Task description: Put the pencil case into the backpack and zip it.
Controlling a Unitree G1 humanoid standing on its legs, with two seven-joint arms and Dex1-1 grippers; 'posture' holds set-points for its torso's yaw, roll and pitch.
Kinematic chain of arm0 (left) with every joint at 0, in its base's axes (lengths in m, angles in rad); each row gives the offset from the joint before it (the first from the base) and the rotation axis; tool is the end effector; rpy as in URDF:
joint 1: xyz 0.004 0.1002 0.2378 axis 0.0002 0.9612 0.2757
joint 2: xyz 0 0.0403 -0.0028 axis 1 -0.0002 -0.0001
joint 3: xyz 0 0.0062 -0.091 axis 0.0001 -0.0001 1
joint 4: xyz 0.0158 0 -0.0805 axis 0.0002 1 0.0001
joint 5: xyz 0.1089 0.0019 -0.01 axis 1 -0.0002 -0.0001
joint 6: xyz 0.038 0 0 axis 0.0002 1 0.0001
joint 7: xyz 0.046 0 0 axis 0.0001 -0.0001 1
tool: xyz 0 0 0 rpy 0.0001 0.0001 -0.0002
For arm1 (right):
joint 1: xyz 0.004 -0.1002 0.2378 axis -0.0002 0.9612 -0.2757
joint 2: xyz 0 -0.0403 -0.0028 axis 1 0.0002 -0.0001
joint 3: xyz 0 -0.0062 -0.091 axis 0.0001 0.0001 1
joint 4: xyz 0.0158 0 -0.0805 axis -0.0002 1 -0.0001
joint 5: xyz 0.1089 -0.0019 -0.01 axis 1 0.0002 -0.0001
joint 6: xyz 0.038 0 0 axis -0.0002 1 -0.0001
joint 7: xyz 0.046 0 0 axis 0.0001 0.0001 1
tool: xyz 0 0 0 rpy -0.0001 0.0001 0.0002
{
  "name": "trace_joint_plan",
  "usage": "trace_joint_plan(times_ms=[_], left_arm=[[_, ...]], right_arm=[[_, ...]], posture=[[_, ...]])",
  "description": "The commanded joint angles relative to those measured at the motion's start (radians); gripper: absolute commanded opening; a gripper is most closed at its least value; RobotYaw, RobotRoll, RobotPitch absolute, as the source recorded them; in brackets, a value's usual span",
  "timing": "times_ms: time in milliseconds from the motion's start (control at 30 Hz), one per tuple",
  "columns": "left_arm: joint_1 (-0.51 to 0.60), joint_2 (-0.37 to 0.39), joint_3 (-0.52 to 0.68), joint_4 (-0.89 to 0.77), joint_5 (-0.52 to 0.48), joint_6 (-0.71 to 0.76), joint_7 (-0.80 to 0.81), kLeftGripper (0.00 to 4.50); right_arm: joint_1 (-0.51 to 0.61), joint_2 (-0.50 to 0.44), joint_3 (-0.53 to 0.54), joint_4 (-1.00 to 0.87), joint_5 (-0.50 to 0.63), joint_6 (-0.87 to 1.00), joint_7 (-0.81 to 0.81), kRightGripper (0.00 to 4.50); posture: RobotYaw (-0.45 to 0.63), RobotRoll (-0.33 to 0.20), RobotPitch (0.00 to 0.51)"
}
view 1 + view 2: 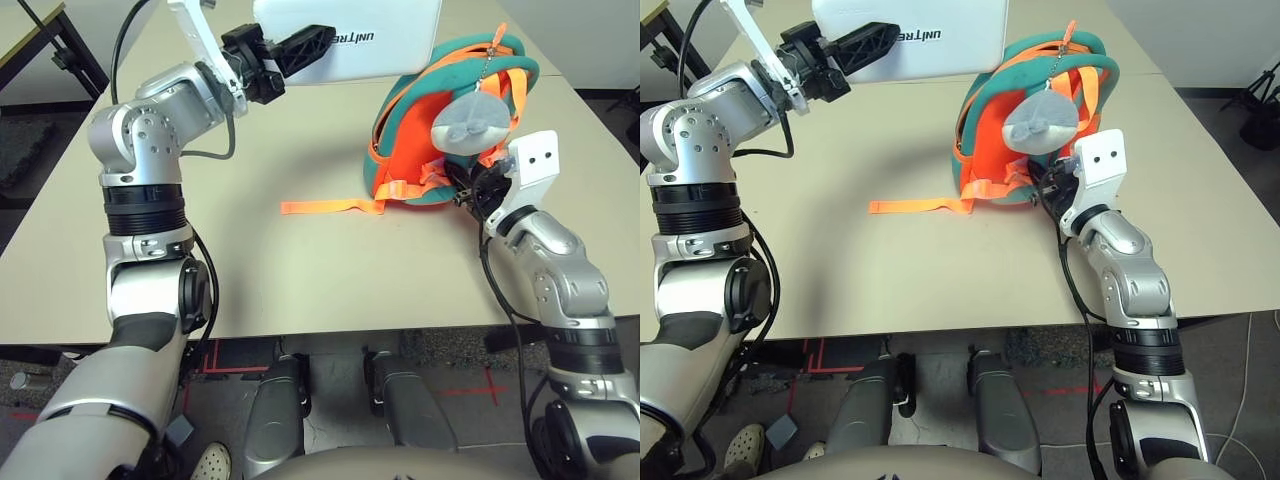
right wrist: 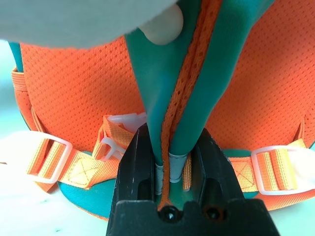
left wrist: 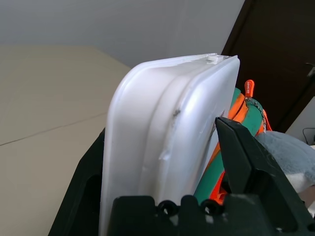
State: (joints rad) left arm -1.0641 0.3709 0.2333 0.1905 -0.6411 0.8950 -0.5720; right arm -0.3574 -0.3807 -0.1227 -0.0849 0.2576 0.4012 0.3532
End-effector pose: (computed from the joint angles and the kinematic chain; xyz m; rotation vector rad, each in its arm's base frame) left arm 0.3128 0.1761 0.2961 -0.2686 -0.1049 -0.8817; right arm 0.2639 -0.2120 0.1569 -0.1109 -0.0484 0.3197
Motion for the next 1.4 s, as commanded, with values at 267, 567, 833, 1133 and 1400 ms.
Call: trace_joint_plan(times_ms=[267, 567, 833, 1133, 1400], left_arm=[[0.036, 0.002, -0.034, -0.082, -0.042, 0.057, -0.022, 3.24], [0.056, -0.008, -0.157, -0.069, 0.073, -0.034, -0.016, 3.24], [-0.003, -0.079, -0.287, 0.039, 0.196, -0.163, -0.042, 3.24], [-0.18, -0.262, -0.309, 0.396, 0.307, -0.269, -0.028, 3.24], [-0.184, -0.258, -0.252, 0.412, 0.292, -0.252, -0.068, 4.5]], right_arm=[[0.027, 0.001, 0.022, 0.041, -0.022, 0.018, 0.011, 0.79], [0.028, 0.004, 0.021, 0.04, -0.024, 0.016, 0.006, 0.79], [0.024, 0.014, 0.025, 0.046, -0.026, 0.012, 0.002, 0.79], [0.019, 0.026, 0.038, 0.037, -0.036, 0.005, 0.0, 0.79], [0.039, 0.029, 0.037, 0.019, -0.047, -0.001, 0.0, 0.79]], posture=[[-0.12, 0.0, 0.171], [-0.12, 0.0, 0.174], [-0.12, 0.0, 0.175], [-0.13, 0.0, 0.174], [-0.15, 0.0, 0.171]])
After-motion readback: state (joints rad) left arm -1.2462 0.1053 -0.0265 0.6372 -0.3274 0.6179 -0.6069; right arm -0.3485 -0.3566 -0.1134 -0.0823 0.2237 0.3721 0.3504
